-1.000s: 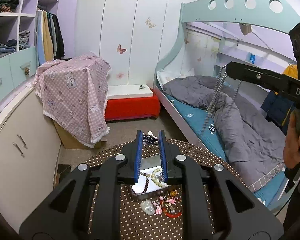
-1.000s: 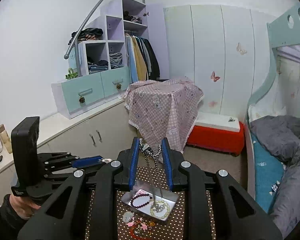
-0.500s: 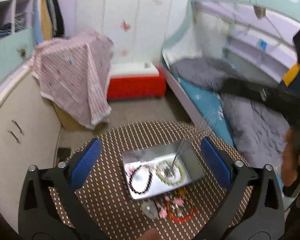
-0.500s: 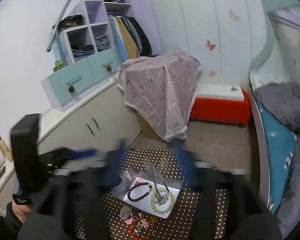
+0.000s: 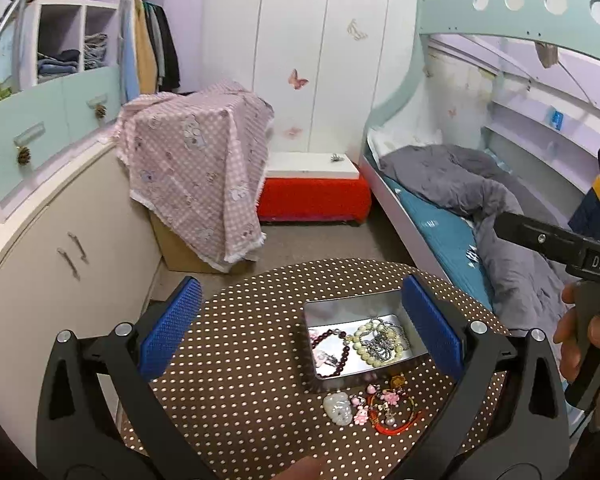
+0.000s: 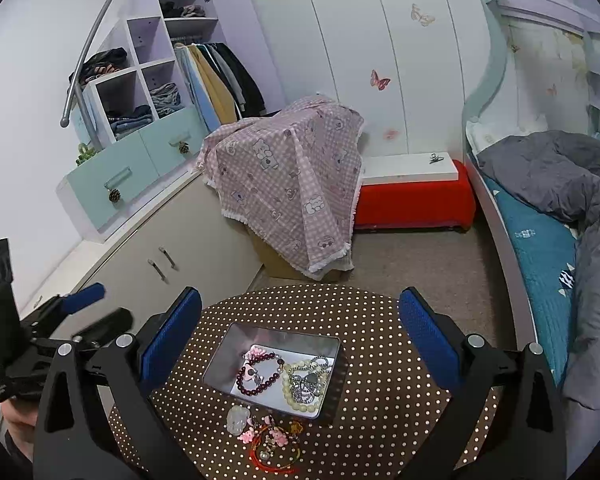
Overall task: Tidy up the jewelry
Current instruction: 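Withdraw both tools from the box toward the jade pendant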
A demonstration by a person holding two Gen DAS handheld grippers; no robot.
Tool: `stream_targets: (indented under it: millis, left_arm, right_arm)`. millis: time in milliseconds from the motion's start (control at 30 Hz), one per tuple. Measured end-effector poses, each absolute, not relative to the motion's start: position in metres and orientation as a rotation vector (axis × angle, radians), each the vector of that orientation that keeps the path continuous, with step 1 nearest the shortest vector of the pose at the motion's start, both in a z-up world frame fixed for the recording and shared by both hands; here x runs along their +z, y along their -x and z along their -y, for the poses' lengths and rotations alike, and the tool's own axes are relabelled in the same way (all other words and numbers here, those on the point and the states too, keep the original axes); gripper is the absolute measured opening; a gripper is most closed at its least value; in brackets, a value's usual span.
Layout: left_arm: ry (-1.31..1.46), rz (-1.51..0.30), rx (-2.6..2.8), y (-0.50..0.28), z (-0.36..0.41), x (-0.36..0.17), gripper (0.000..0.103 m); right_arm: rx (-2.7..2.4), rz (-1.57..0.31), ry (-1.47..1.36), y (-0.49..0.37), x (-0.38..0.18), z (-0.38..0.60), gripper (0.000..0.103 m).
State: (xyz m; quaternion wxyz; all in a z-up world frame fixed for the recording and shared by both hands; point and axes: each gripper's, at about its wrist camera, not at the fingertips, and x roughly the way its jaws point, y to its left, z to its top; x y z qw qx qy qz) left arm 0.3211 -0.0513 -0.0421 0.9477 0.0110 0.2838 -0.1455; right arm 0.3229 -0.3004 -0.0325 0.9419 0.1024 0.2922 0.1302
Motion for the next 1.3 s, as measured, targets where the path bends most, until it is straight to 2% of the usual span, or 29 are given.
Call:
stream_targets:
  millis: [633,1067,1300]
  left_arm:
    - [-0.012,-0.420,-0.241,-0.247,0.026,-0.003,0.098]
    - [0.016,-0.454,-0.205,-0.223,0.010,-0.029,0.098]
    - [0.017,-0.527,-0.193,-0.223,0.010,-0.059,0.098]
  right_arm:
    - [0.216,-0.471,-0.141,-0.248,0.004,0.289,0.095]
    - [0.161,-0.483,-0.112,-0.209,-0.021,0.285,0.095]
    - [0.164,-0.580,-0.101,-0.206,-0.060,0.276,0.095]
